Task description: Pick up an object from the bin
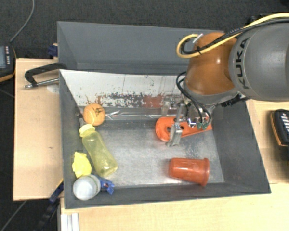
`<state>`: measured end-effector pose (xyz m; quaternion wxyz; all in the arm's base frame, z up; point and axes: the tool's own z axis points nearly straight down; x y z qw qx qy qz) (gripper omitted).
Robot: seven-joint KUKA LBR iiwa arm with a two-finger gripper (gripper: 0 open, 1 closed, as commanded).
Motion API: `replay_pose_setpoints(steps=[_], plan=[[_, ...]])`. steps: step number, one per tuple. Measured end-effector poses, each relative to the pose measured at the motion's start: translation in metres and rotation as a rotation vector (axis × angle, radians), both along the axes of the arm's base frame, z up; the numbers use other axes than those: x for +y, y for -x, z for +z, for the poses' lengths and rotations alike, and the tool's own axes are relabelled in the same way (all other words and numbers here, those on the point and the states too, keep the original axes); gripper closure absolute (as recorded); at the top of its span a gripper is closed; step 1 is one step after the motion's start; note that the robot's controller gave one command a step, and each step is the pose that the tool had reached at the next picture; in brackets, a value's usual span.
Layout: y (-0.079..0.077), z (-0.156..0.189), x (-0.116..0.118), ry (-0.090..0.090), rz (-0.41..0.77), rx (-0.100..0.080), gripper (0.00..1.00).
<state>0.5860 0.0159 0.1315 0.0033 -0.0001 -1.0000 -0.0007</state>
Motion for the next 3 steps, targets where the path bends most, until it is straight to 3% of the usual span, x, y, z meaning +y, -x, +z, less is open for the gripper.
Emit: replay_pose_setpoints(steps=[1,2,3], plan=[[-0.002,0.005,0.000,0.000,0.000,-0.008,0.00],[-0.008,-0.030,-0.023,-0.002,-0.019,-0.011,0.00],[-0.008,-0.061,-0.044,-0.001,-0.059,-0.009,1.00]])
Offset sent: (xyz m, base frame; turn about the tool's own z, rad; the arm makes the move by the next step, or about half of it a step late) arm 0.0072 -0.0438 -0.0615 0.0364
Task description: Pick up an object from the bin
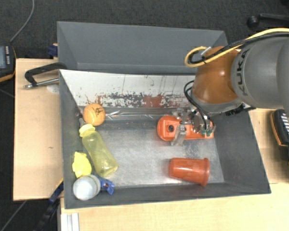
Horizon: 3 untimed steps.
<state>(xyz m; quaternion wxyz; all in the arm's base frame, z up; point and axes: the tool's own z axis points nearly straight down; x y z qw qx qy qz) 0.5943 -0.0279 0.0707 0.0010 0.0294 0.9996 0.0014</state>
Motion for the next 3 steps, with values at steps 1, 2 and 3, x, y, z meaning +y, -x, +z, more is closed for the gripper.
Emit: replay_pose_setpoints(steps=[1,2,3], plan=[[0.000,0.000,0.000,0.000,0.000,0.000,1.00],[0.002,0.048,-0.007,-0.002,-0.021,0.002,1.00],[-0.004,0.071,-0.011,0.000,-0.034,-0.012,1.00]])
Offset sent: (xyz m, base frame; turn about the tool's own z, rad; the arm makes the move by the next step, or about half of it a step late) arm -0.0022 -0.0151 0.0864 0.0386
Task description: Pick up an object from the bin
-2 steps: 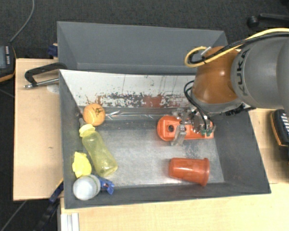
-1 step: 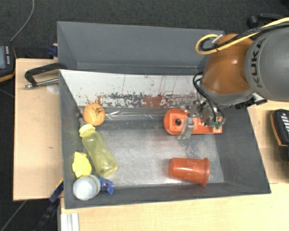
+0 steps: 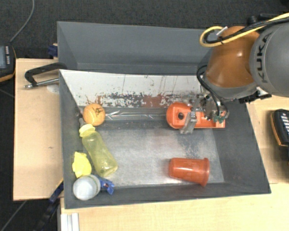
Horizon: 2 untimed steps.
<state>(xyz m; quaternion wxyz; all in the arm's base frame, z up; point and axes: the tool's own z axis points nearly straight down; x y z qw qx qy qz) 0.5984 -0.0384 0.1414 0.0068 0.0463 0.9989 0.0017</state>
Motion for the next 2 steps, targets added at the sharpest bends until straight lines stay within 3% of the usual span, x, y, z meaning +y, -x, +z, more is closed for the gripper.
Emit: replay_pose_setpoints(steps=[1,2], plan=[[0.001,0.049,0.007,-0.002,-0.027,0.013,1.00],[0.006,0.117,0.002,-0.001,0.003,0.003,1.00]])
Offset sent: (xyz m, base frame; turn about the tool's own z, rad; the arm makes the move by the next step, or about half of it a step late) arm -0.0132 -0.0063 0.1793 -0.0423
